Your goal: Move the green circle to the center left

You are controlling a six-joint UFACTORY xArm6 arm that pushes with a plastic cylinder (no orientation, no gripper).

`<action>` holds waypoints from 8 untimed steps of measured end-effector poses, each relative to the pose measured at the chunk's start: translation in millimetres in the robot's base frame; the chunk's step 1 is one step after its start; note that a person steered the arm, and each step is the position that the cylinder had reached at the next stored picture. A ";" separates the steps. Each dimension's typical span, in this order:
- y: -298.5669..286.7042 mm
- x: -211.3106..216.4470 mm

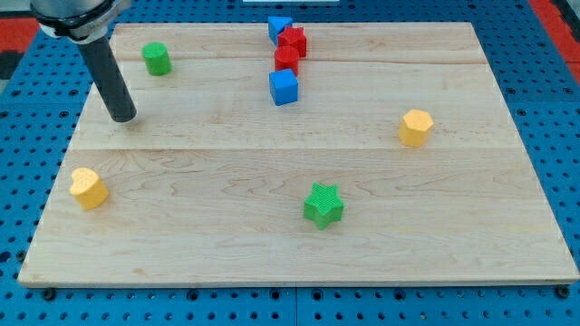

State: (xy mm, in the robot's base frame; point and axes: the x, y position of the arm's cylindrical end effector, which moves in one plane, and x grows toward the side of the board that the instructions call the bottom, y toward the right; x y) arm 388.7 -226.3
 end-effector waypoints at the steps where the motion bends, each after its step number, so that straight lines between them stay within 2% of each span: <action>1: -4.1 -22.5; 2: -18.4 -57.7; 3: -18.3 -66.1; 5: -35.5 -128.8; 6: -22.9 -157.5; 8: -4.5 -167.9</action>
State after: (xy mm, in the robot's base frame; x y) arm 220.8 -230.8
